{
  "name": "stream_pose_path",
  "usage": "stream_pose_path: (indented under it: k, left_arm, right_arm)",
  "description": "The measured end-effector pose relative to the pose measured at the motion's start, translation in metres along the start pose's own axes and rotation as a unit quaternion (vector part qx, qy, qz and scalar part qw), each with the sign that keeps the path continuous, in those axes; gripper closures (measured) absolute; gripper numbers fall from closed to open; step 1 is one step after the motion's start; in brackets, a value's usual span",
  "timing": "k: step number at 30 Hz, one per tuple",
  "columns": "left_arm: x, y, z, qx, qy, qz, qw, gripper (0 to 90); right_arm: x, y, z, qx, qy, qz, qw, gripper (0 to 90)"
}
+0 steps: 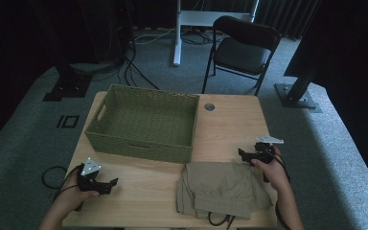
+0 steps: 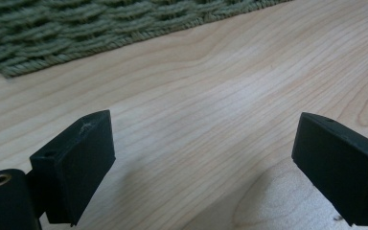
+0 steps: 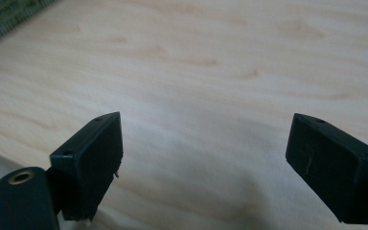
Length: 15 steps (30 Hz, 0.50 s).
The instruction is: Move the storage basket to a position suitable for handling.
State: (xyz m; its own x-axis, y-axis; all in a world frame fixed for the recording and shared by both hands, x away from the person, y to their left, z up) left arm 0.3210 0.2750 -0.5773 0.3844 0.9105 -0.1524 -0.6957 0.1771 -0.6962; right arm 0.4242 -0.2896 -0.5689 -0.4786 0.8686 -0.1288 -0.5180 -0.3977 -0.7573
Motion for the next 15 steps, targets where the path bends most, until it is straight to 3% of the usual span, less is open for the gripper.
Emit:
stream_pose_path:
  k: [15]
  left_arm:
    - [0.014, -0.018, 0.022, -0.015, -0.003, 0.0, 0.9999, 8.3]
  right_arm:
    - [0.016, -0.032, 0.006, -0.034, -0.017, 0.015, 0.9992, 12.8]
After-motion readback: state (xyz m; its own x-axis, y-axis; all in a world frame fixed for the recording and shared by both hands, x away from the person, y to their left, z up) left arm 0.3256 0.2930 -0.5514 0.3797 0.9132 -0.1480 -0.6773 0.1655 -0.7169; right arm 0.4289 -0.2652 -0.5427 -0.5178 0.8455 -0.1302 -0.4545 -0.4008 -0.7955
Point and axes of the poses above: each handheld gripper's, and its own axes: z roughly backward along the jaws, y roughly out of its underside, x roughly to its left, the point moved 6 cm from there along -z, roughly forward along the jaws, and after that the axes turned 13 degrees about z, right-handed, at the moved point
